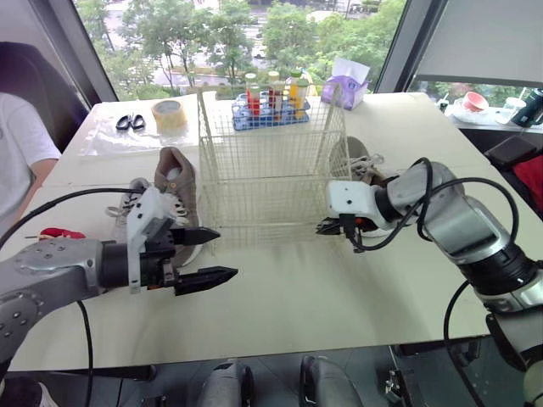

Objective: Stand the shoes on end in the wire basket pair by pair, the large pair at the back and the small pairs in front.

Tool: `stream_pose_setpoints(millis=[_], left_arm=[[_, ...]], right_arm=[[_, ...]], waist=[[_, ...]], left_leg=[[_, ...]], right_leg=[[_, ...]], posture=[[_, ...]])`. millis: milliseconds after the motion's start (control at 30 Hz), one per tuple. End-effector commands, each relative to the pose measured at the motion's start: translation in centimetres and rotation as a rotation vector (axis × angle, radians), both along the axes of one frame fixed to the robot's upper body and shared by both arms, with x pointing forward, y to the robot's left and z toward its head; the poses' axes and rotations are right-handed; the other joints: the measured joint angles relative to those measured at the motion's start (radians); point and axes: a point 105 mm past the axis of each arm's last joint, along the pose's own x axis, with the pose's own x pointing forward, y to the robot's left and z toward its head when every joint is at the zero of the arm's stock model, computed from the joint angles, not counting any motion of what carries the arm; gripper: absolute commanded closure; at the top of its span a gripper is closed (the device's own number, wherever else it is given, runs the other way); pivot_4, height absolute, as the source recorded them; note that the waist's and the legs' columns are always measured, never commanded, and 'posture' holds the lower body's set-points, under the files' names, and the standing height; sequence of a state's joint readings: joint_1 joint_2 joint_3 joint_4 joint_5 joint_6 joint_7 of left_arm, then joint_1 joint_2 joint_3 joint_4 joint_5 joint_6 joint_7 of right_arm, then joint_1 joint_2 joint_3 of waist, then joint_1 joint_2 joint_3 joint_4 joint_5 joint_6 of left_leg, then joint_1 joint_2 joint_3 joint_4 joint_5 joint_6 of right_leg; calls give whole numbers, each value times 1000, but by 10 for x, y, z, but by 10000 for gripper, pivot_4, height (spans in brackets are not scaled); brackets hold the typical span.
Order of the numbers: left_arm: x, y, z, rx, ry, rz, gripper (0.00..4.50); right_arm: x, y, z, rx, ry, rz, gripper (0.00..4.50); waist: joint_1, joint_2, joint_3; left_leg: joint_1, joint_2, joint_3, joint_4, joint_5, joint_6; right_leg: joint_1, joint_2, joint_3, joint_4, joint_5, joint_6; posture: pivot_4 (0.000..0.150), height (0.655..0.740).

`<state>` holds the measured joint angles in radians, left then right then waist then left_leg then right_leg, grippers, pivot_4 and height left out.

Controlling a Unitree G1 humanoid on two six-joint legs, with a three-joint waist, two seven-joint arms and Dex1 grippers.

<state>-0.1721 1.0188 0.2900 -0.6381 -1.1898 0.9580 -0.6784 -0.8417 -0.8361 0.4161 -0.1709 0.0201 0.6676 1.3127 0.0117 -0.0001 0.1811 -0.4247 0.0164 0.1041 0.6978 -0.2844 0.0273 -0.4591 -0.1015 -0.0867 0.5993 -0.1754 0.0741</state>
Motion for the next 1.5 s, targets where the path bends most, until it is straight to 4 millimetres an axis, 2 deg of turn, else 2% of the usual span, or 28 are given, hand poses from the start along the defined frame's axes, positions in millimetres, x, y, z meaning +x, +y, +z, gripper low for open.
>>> stream_pose_setpoints(millis=[33,233,333,400,467,567,633,667,733,800,867,900,967,1067,1133,1200,1333,1500], left_arm=[[-1,-2,6,-6,-30,-12,0],[0,-4,7,-20,-30,-18,0],[1,-5,9,-47,-27,-15,0],[1,-4,10,-63,-18,-15,0],[1,-3,11,-92,-3,-16,0],[1,-3,16,-139,4,-18,0],[5,-4,22,-183,-7,-1,0],[7,-5,25,-209,-14,10,0],[5,-10,30,-270,-9,3,0],[-9,-20,27,-267,43,-71,0],[-22,-28,26,-261,79,-135,0],[-25,-31,28,-272,85,-150,0],[-28,-38,27,-274,86,-163,0],[-24,-48,11,-231,71,-120,0],[-25,-55,-2,-204,71,-116,0],[-26,-61,-8,-205,67,-116,0],[-25,-64,-13,-230,64,-100,0],[-21,-58,-19,-207,48,-58,0]], right_arm=[[-7,2,9,7,-1,18,44480],[-8,2,6,5,-3,21,44480],[-13,7,19,95,6,62,34524],[-17,9,32,150,-2,84,25026],[-24,11,49,232,-1,102,15471],[-38,17,81,406,22,133,15471],[-43,12,124,619,42,105,15471],[-43,7,143,714,30,80,15471],[-26,-15,178,917,-88,-73,15471],[-6,-51,192,1060,-241,-276,9721],[-3,-79,176,1091,-303,-412,2139],[-4,-87,166,1106,-302,-451,570],[-6,-101,140,1126,-303,-548,570],[-3,-120,98,1097,-345,-744,570],[-2,-123,71,1023,-369,-826,570],[-2,-125,51,987,-381,-874,570],[-1,-112,18,1020,-286,-900,570],[9,-109,6,1073,-274,-912,570]], waist=[[0,0,0],[-1,0,0],[-1,0,0],[-2,0,0],[-2,0,0],[-2,0,0],[-2,0,0],[-2,0,0],[3,-1,-1],[3,-7,-4],[4,-16,-9],[3,-17,-10],[2,-14,-10],[0,-10,-10],[-1,-9,-9],[-2,-9,-10],[-4,-8,-9],[-2,-7,-9]], left_leg=[[0,0,0,0,0,0],[0,0,0,0,0,0],[0,0,0,0,0,0],[0,0,0,0,0,0],[0,0,0,0,0,0],[0,1,0,0,0,0],[0,1,0,0,0,0],[0,3,0,0,0,0],[0,3,-1,0,0,0],[0,3,-2,0,0,0],[0,3,-2,0,-1,1],[0,2,-2,0,-2,2],[1,0,0,0,-3,5],[1,-1,1,1,-3,5],[4,-1,2,0,-3,5],[6,-1,2,-1,-2,4],[12,1,1,-2,-4,7],[17,4,1,-4,-5,8]], right_leg=[[0,0,0,0,0,0],[0,0,0,0,0,0],[0,0,0,0,0,0],[0,0,0,0,0,0],[0,0,0,0,0,0],[0,1,0,0,0,0],[0,1,0,0,0,0],[0,1,0,1,0,0],[0,0,0,1,1,-1],[1,0,0,1,1,-1],[2,0,-1,-2,1,-1],[4,-1,-1,-2,1,-1],[4,-3,0,-2,1,-1],[4,-3,1,-2,2,2],[5,-1,2,-1,2,2],[7,0,2,-1,2,2],[11,2,2,-2,0,-1],[15,3,2,-2,0,-2]], posture=[[1500,7400],[1500,7400],[1500,7400],[1500,7400],[1500,7400],[1500,7400],[1500,7400],[1500,7400],[1500,7400],[1500,7400],[1500,7400],[1500,7400],[1500,7400],[1500,7400],[1500,7400],[1500,7400],[1500,7400],[1500,7400]])
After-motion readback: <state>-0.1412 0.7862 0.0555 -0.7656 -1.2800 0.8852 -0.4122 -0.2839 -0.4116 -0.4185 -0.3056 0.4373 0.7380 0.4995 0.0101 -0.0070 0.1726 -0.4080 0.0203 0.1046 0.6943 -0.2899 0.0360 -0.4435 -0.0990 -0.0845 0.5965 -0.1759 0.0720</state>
